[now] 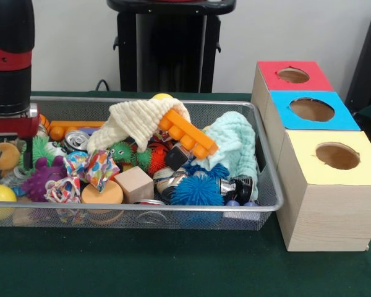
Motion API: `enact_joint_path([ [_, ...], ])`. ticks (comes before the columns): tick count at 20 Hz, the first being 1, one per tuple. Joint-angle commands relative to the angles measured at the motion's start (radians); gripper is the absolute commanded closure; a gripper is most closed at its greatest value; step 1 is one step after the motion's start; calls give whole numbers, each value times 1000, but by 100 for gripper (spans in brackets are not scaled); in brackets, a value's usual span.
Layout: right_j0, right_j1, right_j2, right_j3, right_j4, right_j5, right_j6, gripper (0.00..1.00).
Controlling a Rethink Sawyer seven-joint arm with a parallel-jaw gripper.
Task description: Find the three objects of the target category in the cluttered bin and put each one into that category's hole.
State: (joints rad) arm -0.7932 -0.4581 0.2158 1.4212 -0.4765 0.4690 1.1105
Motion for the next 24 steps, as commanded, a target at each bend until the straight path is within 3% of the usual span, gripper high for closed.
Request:
enact_joint_path([
  [1,3,50,9,-41,-88,66,-74,0],
  [9,15,80,-3,-49,-118,27,-3,0],
  [14,14,97,-19,-33,-68,57,72,0],
  [24,11,108,-18,-16,-24,82,100,0],
])
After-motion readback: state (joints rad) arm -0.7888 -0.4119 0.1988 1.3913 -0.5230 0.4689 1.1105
